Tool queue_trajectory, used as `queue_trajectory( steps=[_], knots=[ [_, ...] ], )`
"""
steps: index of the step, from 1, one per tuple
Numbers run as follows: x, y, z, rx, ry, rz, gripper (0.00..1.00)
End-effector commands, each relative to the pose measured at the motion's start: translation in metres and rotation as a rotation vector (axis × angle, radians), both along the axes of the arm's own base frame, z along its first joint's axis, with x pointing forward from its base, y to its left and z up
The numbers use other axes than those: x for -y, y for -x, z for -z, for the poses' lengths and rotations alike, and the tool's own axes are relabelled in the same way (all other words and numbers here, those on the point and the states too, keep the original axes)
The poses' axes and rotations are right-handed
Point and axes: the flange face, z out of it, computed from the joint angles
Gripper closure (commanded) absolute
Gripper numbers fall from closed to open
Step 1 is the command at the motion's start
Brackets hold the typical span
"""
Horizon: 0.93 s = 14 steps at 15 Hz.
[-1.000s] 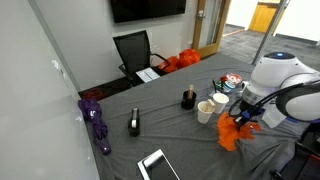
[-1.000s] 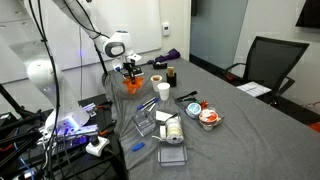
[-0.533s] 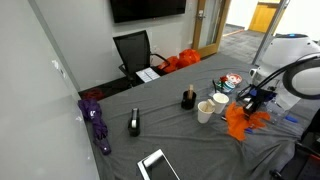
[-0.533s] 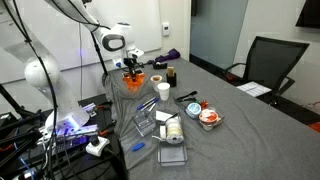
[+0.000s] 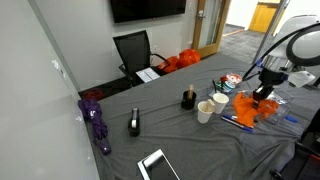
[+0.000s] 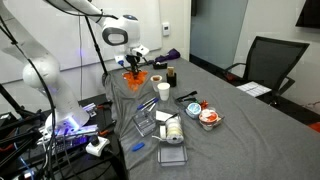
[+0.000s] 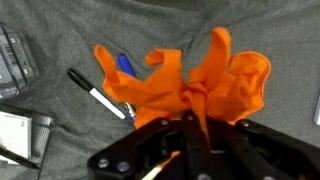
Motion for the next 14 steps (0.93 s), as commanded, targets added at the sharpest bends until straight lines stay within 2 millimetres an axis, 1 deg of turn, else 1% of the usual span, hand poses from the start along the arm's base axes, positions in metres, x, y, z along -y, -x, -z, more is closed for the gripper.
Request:
queue_trajectory(
  steps=[1, 2, 10, 11, 12, 14],
  knots=[
    [0.014, -0.002, -0.003, -0.013, -0.027, 0.000, 0.99],
    [0.009, -0.002, -0.003, -0.002, -0.007, 0.006, 0.96],
    [0.010, -0.002, -0.003, -0.003, -0.007, 0.009, 0.96],
    [0.010, -0.002, -0.003, -0.003, -0.007, 0.009, 0.99],
    [0.017, -0.003, -0.005, 0.006, -0.009, 0.012, 0.99],
    [0.042, -0.008, -0.015, 0.042, 0.010, 0.005, 0.99]
  ],
)
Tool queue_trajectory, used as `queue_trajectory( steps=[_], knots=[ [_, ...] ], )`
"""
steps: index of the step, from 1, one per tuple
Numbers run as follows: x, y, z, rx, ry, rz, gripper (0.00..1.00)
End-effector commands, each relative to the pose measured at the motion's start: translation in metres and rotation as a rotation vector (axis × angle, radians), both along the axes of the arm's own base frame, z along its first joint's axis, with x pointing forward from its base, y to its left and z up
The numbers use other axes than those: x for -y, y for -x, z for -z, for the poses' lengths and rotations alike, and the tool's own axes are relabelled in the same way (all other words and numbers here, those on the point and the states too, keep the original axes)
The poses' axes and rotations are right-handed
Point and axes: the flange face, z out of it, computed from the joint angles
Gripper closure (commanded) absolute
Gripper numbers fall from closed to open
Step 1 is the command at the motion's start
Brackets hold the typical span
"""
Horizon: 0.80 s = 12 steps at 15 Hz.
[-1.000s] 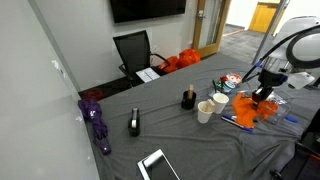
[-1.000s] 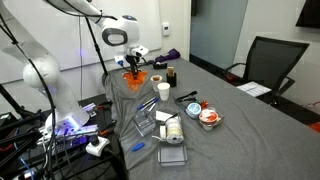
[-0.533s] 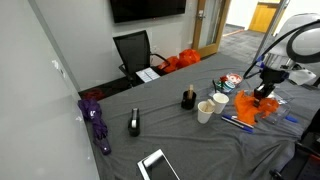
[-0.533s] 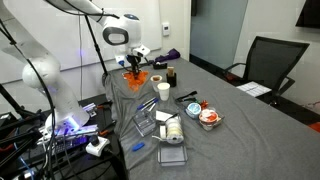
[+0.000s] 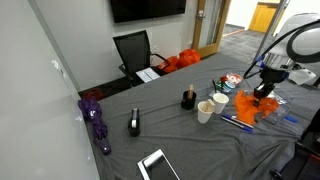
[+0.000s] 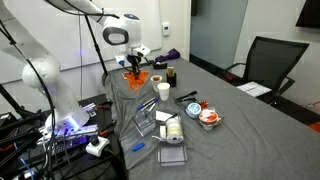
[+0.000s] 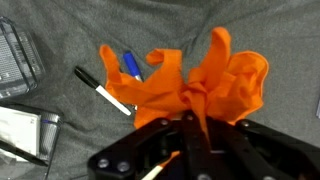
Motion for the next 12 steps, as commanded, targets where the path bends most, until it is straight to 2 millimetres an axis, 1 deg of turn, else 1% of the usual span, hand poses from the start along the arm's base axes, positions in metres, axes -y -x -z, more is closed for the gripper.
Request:
queue_trajectory(
  steps=[1, 3, 4, 7, 9, 10, 12],
  knots=[
    [0.042, -0.008, -0.016, 0.059, 0.023, -0.015, 0.99],
    [0.073, -0.013, -0.023, 0.066, 0.062, -0.010, 0.99],
    [0.090, -0.017, -0.027, 0.070, 0.065, 0.008, 0.99],
    [0.133, -0.028, -0.039, 0.107, 0.044, 0.052, 0.99],
    [0.153, -0.036, -0.045, 0.127, 0.037, 0.078, 0.99],
    [0.160, -0.039, -0.049, 0.141, 0.025, 0.098, 0.99],
    [0.170, -0.045, -0.050, 0.140, -0.003, 0.130, 0.99]
  ],
)
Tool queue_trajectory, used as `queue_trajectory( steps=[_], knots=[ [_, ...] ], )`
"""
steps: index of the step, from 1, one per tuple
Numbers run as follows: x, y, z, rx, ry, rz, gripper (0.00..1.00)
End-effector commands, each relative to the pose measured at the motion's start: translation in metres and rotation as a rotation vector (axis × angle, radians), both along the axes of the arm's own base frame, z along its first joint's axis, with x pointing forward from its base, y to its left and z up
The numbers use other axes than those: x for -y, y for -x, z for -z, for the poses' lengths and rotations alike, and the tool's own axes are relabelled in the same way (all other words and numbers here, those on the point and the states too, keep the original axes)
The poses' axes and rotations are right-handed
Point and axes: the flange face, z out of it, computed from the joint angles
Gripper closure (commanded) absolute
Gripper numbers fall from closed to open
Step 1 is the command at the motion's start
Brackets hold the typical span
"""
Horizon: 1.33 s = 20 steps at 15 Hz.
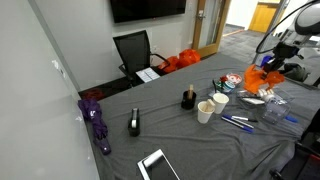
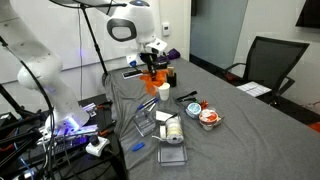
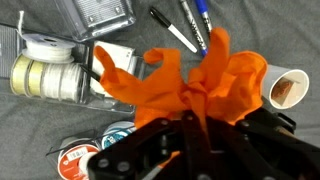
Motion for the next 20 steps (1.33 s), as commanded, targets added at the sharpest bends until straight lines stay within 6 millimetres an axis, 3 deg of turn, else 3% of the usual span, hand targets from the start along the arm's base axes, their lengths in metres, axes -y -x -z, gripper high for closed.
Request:
queue_trajectory(
  steps=[1, 2, 12, 20],
  knots=[
    [0.020, -0.016, 0.003, -0.004, -0.044, 0.020, 0.99],
    [0.010, -0.008, -0.001, 0.008, -0.019, 0.026, 0.96],
    [0.023, -0.016, 0.000, 0.023, 0.020, 0.070, 0.99],
    [0.116, -0.008, 0.001, -0.110, 0.440, 0.130, 0.99]
  ],
)
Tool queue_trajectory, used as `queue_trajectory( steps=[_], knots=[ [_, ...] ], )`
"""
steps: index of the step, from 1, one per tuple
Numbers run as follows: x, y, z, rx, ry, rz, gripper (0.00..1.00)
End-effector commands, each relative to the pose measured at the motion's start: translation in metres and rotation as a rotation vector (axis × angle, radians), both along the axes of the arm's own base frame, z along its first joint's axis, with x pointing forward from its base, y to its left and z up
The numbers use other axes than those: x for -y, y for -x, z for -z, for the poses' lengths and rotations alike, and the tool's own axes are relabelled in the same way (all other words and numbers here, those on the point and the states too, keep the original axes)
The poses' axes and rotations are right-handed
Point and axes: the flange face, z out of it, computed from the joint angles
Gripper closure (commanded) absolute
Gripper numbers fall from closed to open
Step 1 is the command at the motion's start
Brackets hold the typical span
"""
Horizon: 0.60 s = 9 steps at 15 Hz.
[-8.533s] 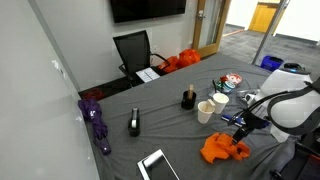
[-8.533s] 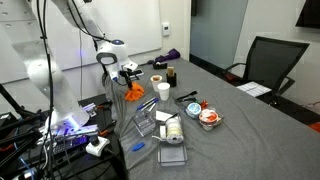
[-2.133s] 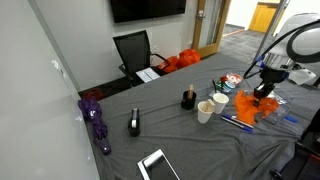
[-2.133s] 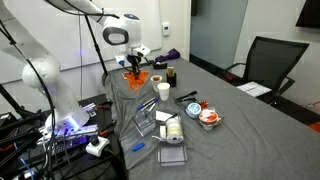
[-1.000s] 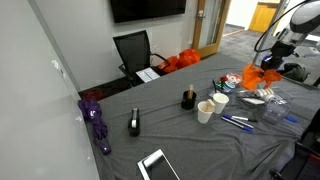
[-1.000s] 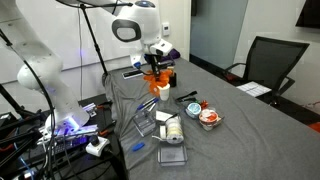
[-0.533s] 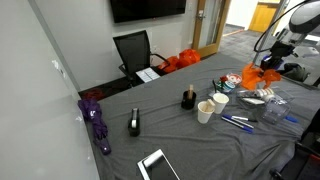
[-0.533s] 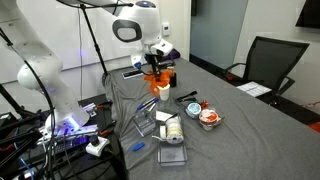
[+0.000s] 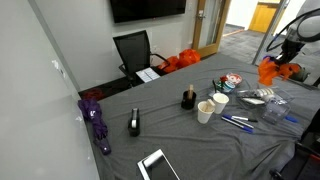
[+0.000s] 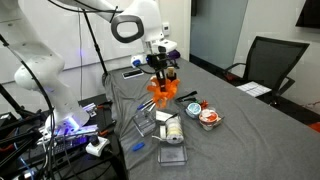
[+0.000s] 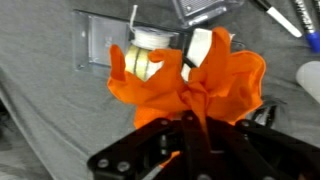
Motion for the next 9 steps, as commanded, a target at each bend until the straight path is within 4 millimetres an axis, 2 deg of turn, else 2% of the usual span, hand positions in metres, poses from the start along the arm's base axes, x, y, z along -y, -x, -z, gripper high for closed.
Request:
queue_trajectory(
  steps=[1, 4, 9],
  knots=[
    [0.039, -0.005, 0.011, -0.057, 0.137, 0.041, 0.99],
    [0.060, -0.004, 0.030, -0.108, 0.219, 0.075, 0.99],
    [0.076, -0.002, 0.072, -0.161, 0.316, 0.119, 0.99]
  ],
)
